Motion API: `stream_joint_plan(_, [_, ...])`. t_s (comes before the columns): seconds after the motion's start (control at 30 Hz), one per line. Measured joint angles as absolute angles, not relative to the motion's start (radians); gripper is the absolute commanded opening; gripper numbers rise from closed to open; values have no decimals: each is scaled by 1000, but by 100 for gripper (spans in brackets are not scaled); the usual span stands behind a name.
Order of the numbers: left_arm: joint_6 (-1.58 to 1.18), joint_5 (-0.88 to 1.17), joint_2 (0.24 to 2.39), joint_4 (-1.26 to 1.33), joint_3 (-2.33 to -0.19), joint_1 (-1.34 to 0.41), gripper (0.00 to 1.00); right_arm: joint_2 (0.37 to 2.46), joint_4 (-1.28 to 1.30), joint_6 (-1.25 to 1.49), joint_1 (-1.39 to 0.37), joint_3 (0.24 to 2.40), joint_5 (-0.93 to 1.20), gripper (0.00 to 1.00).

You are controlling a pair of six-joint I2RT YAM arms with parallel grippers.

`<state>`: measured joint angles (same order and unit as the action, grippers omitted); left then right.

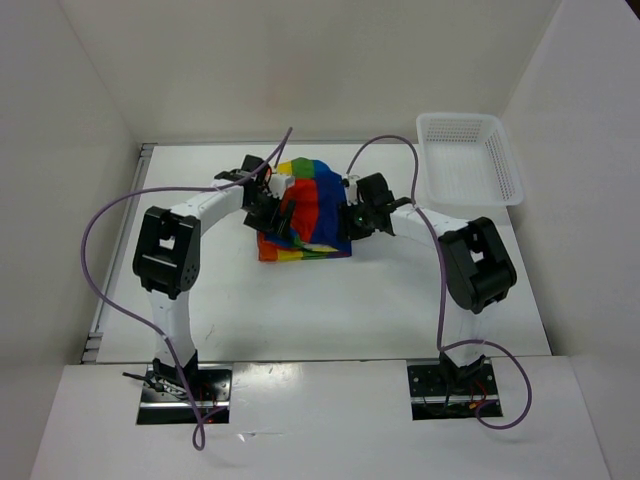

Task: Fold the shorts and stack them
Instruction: Fold the shorts

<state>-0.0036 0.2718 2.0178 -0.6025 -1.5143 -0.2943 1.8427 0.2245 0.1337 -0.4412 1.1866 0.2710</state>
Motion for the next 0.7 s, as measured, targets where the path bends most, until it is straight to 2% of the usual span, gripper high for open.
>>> stream_joint_plan(0.17, [-4,355,1970,-654,-1573,-278,86,1843,205,184,-426,1165,305,36])
stream_joint_plan(0.47, [-4,361,1954,-653,-1661,-271,86,1842,179,228,-416,1129,325,36])
stream_joint_plan(0.57, [-4,338,1990,-654,-1661,-278,82,1842,176,235,-415,1118,327,36])
stream_joint_plan(0.7, [-5,302,2045,-655,-1661,-290,73,1842,175,240,-415,1118,326,36])
